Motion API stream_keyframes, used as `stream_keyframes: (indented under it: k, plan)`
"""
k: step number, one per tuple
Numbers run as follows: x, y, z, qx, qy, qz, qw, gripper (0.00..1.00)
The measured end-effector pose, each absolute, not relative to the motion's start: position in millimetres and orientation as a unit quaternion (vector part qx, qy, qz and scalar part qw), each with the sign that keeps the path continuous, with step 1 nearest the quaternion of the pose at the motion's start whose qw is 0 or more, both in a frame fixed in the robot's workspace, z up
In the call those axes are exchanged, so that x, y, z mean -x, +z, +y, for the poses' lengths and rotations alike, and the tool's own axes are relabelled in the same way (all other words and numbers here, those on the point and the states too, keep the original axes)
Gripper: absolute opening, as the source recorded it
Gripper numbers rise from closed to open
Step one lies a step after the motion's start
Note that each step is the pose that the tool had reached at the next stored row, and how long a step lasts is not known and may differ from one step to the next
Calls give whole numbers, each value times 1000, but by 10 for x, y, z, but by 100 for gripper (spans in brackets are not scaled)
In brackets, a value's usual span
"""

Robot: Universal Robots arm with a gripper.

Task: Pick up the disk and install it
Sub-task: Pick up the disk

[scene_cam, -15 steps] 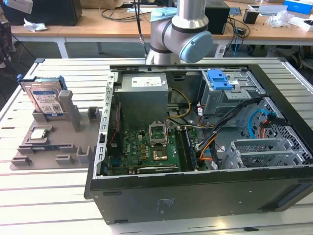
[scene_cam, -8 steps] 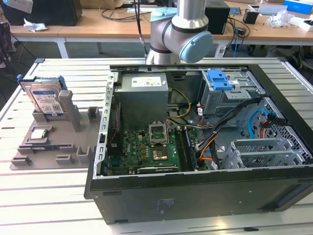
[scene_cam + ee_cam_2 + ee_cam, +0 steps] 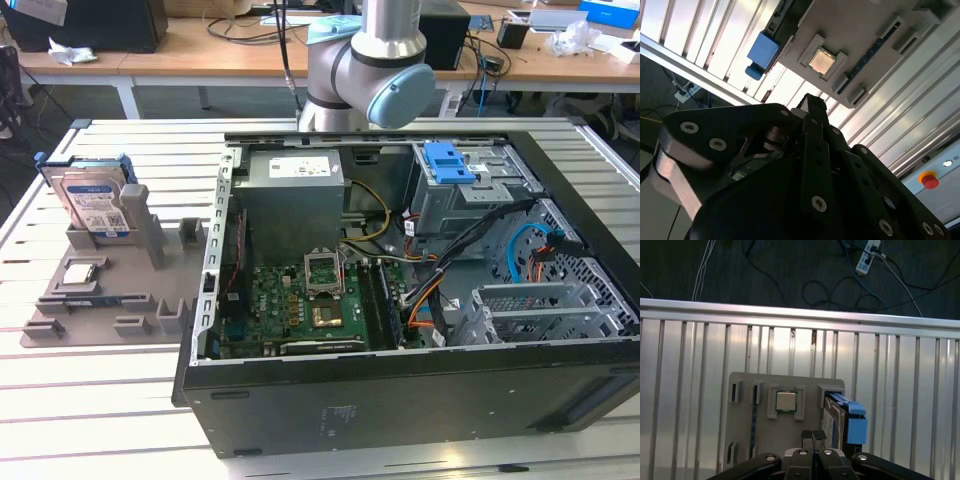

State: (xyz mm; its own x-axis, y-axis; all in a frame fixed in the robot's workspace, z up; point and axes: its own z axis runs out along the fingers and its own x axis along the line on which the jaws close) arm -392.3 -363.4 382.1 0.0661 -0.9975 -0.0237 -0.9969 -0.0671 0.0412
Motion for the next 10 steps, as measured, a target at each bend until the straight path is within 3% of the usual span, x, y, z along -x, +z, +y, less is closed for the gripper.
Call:
stream_keyframes:
  k: [10]
  plan:
    - [3923,3821,-3634,-737,-23,-676,7,11]
